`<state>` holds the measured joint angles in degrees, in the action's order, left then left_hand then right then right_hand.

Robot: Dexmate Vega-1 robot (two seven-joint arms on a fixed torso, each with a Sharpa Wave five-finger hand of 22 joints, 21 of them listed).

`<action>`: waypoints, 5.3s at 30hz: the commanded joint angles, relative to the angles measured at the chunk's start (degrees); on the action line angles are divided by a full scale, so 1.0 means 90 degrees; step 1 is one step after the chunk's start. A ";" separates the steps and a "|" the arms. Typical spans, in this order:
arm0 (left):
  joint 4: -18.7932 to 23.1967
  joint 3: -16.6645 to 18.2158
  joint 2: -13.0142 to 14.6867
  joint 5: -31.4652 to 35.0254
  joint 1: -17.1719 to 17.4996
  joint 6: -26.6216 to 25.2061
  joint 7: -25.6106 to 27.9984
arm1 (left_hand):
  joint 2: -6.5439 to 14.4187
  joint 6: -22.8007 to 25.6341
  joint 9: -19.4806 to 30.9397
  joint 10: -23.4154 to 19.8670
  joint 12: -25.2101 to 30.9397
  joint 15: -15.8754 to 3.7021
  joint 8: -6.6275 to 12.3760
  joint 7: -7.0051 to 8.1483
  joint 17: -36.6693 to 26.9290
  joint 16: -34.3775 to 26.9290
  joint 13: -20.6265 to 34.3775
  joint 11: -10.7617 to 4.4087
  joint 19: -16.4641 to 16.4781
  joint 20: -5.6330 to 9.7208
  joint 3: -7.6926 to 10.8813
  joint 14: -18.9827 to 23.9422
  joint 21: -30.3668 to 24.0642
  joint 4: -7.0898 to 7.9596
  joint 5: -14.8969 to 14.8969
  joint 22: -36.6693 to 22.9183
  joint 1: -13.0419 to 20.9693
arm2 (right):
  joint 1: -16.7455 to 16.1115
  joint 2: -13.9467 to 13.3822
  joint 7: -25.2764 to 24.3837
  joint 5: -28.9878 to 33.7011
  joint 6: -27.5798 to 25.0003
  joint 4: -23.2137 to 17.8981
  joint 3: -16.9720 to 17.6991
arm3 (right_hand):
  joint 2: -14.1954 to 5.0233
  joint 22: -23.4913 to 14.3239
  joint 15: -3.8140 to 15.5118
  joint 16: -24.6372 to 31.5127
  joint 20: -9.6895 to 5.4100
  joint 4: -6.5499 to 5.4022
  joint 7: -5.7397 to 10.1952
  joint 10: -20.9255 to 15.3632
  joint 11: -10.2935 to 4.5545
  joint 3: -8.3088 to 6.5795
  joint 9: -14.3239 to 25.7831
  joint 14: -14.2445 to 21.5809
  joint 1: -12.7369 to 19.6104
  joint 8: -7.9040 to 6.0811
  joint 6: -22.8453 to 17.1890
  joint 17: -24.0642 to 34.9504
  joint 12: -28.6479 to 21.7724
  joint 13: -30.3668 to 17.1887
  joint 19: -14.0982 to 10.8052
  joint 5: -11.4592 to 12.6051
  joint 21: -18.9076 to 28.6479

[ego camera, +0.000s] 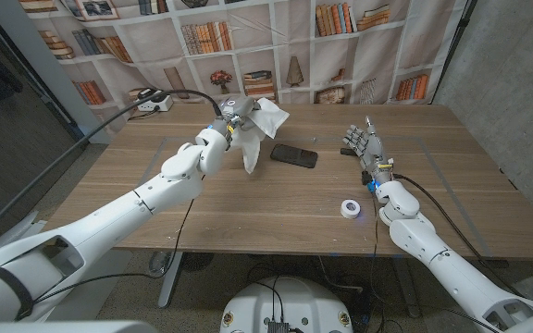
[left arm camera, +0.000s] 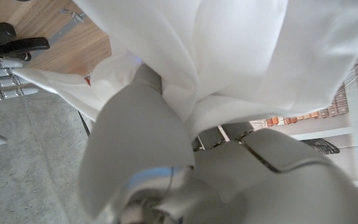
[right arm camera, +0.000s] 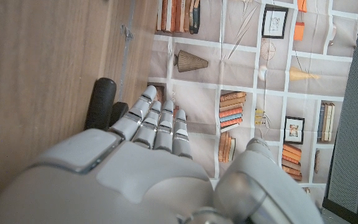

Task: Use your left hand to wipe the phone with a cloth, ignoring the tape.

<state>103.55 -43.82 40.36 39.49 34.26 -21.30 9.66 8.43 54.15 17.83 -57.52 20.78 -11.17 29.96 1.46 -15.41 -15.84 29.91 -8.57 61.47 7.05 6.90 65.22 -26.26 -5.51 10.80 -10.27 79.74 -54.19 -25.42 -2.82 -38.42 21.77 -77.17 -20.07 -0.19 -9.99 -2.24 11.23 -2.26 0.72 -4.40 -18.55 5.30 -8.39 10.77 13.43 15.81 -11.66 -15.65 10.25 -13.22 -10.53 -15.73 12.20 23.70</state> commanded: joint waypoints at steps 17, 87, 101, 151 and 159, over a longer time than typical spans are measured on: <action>-0.1112 -0.0550 -0.0755 0.0835 -0.0745 0.1005 0.0092 | -0.0070 0.0090 -0.0067 -0.0162 0.0000 -0.0218 0.0091 0.0067 -0.0095 0.0035 0.0200 -0.0209 -0.0128 0.0026 0.0014 0.0241 0.0036 0.0041 0.0031 -0.0020 -0.0010 | -0.0191 -0.0173 -0.0115 -0.0006 -0.0058 -0.0303 0.0104 | -0.0009 -0.0033 0.0011 -0.0028 -0.0002 0.0045 -0.0007 -0.0035 -0.0013 -0.0014 0.0018 0.0058 0.0079 0.0024 -0.0076 0.0036 0.0037 -0.0022 -0.0061 -0.0042 -0.0069; -0.3379 -0.2089 -0.1966 0.0905 -0.1326 0.1575 0.0530 | -0.0243 0.0748 -0.0599 -0.0646 -0.0365 -0.0231 0.0171 0.0237 -0.0275 0.0056 0.0006 -0.0316 -0.0338 0.0122 -0.0049 0.0436 -0.0203 0.0050 0.0017 -0.0135 -0.0063 | -0.0321 -0.0296 0.0045 -0.0246 -0.0193 -0.0177 0.0222 | -0.0066 -0.0035 0.0026 -0.0034 -0.0017 0.0097 -0.0009 -0.0078 -0.0014 -0.0023 0.0019 0.0083 0.0142 0.0021 -0.0128 0.0037 0.0047 -0.0024 -0.0134 -0.0060 -0.0173; -0.2870 -0.1802 -0.1531 0.0721 -0.1001 0.1213 0.0396 | -0.0238 0.0720 -0.0656 -0.0644 -0.0394 -0.0226 0.0129 0.0235 -0.0310 0.0051 0.0037 -0.0305 -0.0364 0.0117 -0.0050 0.0449 -0.0241 0.0057 0.0013 -0.0144 -0.0068 | -0.0265 -0.0245 0.0016 -0.0207 -0.0247 -0.0139 0.0154 | -0.0075 -0.0035 0.0025 -0.0037 -0.0015 0.0108 -0.0010 -0.0077 -0.0012 -0.0025 0.0019 0.0083 0.0155 0.0018 -0.0144 0.0037 0.0052 -0.0024 -0.0145 -0.0065 -0.0193; -0.3162 -0.2098 -0.1994 0.1067 -0.1485 0.1659 0.0286 | -0.0236 0.0714 -0.0743 -0.0696 -0.0524 -0.0221 0.0046 0.0261 -0.0409 0.0115 0.0108 -0.0329 -0.0482 0.0102 -0.0056 0.0373 -0.0388 0.0087 0.0005 -0.0149 -0.0103 | -0.0368 -0.0203 0.0006 -0.0285 -0.0165 -0.0037 0.0209 | -0.0096 -0.0040 0.0040 -0.0025 -0.0048 0.0136 -0.0006 -0.0111 -0.0019 -0.0013 0.0020 0.0145 0.0168 0.0023 -0.0169 0.0041 0.0056 -0.0025 -0.0256 -0.0084 -0.0248; -0.3575 -0.2229 -0.2228 0.1008 -0.1697 0.1841 0.0324 | -0.0235 0.0709 -0.0745 -0.0702 -0.0543 -0.0223 0.0035 0.0261 -0.0421 0.0123 0.0120 -0.0331 -0.0486 0.0101 -0.0055 0.0370 -0.0415 0.0090 0.0005 -0.0147 -0.0106 | -0.0330 -0.0193 0.0066 -0.0323 -0.0160 0.0031 0.0218 | -0.0101 -0.0041 0.0043 -0.0026 -0.0047 0.0138 -0.0010 -0.0110 -0.0027 -0.0011 0.0020 0.0151 0.0168 0.0025 -0.0168 0.0042 0.0059 -0.0025 -0.0262 -0.0086 -0.0259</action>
<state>75.40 -62.10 23.02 48.75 21.36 -7.37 12.05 6.19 60.18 11.01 -62.20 16.11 -12.40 30.22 3.78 -19.04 -14.64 30.70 -10.03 57.28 7.97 6.32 67.89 -29.48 -4.98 10.57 -11.36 78.55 -57.54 -27.35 -2.84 -40.91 20.14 -77.66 -18.28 -1.17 -10.28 -1.86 11.01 -2.35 1.75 -4.39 -19.06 5.20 -8.47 10.77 14.24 16.79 -11.49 -16.47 10.54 -12.60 -10.53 -17.68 11.30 21.39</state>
